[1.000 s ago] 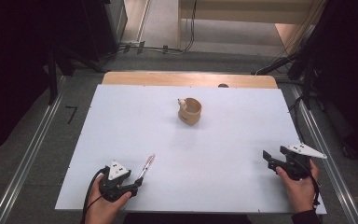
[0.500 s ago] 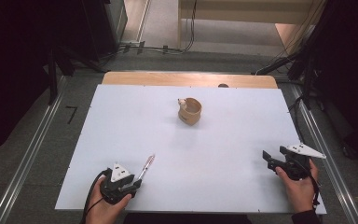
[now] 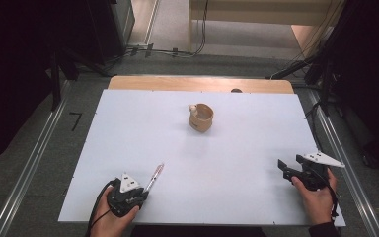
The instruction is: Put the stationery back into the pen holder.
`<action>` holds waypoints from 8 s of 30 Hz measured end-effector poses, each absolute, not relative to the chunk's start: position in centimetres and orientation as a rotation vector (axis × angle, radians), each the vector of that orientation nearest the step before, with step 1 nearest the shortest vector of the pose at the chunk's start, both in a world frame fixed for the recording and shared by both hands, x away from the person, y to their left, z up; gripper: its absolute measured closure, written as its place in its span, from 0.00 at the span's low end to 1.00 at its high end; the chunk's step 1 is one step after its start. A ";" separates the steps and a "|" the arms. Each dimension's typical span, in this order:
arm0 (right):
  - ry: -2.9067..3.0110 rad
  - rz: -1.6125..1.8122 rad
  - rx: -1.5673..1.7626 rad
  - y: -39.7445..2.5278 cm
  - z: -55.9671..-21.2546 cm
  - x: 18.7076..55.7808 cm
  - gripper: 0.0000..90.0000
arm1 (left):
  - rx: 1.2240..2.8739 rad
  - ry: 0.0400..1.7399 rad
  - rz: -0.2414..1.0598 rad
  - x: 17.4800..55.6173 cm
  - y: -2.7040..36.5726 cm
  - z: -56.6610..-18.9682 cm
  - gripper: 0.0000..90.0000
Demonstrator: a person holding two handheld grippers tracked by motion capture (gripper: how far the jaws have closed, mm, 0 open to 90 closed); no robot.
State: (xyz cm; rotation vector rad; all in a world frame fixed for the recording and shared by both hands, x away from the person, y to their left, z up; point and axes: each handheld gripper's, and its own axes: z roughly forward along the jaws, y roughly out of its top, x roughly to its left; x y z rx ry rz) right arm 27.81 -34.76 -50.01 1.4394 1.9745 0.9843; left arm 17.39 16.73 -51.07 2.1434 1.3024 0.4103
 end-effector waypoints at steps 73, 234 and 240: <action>2.009 1.071 1.209 -31.3 -47.6 27.2 0.28 | 1.864 1.128 0.462 20.3 15.9 -46.8 0.91; 2.265 0.943 0.540 -13.4 -48.5 33.4 0.86 | 1.649 1.177 0.417 31.3 11.8 -46.7 0.49; 2.268 1.007 0.616 -13.8 -48.2 33.8 0.86 | 1.670 1.200 0.455 30.9 12.9 -47.3 0.45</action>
